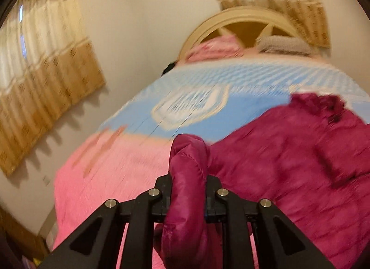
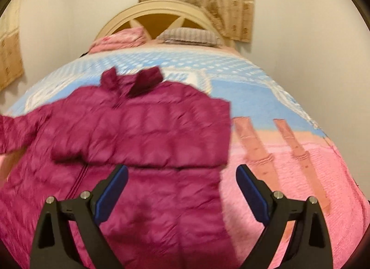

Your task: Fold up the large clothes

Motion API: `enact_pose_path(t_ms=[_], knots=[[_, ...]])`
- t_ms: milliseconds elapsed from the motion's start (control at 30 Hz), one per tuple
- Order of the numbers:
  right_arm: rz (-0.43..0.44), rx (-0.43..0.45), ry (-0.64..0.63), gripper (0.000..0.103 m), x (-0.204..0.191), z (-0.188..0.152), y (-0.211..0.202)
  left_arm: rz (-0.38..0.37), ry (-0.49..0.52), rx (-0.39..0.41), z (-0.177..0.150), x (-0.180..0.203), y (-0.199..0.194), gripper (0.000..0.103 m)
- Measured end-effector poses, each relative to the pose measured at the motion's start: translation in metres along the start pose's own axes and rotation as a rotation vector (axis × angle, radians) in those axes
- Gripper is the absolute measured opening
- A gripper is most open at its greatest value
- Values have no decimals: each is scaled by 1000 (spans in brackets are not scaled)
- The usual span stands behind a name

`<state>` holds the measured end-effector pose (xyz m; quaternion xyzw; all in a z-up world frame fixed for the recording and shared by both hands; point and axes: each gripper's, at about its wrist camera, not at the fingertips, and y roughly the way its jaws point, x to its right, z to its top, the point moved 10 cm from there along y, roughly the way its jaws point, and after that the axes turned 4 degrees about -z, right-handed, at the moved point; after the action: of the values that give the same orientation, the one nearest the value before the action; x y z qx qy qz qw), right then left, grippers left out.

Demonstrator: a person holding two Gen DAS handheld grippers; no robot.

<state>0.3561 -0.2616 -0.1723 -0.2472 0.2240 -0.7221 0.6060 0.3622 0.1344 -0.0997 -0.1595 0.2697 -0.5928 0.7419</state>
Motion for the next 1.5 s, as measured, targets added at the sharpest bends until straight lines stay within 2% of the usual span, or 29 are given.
enact_pose_path(t_ms=[67, 167, 233, 467, 667, 700, 767, 800, 833, 933, 1000, 1100, 1200, 1300, 1433, 1500], knots=[[-11, 15, 2, 96, 8, 11, 0, -30, 39, 38, 22, 29, -13, 16], [-31, 30, -1, 96, 21, 20, -1, -95, 114, 78, 52, 96, -23, 16], [-41, 35, 10, 96, 31, 24, -1, -140, 169, 88, 59, 144, -28, 16], [-75, 24, 100, 96, 79, 17, 6, -242, 314, 82, 52, 284, -25, 16], [-90, -12, 125, 96, 107, -2, 23, -316, 369, 27, 27, 369, -12, 19], [-93, -23, 130, 96, 111, -5, 27, -327, 373, 25, 22, 381, -12, 22], [-99, -46, 139, 96, 117, -13, 36, -333, 391, 25, 17, 396, -10, 43], [-103, -53, 145, 96, 121, -16, 39, -328, 395, 31, 16, 401, -10, 66], [-107, -61, 149, 96, 124, -19, 42, -325, 396, 51, 17, 404, -13, 80], [-123, -75, 154, 96, 131, -23, 49, -319, 406, 142, 29, 412, -29, 86], [-123, -83, 162, 96, 134, -25, 51, -330, 406, 169, 34, 413, -36, 91], [-118, -85, 174, 96, 137, -24, 49, -326, 390, 176, 42, 400, -39, 92], [-108, -75, 185, 96, 136, -19, 42, -289, 340, 180, 53, 366, -32, 92], [-75, -67, 196, 96, 127, -10, 37, -210, 299, 174, 61, 317, -12, 92], [4, -52, 182, 96, 95, 11, 29, -110, 245, 90, 56, 249, 33, 92], [76, -47, 175, 96, 70, 22, 24, -78, 203, 46, 50, 220, 53, 92]])
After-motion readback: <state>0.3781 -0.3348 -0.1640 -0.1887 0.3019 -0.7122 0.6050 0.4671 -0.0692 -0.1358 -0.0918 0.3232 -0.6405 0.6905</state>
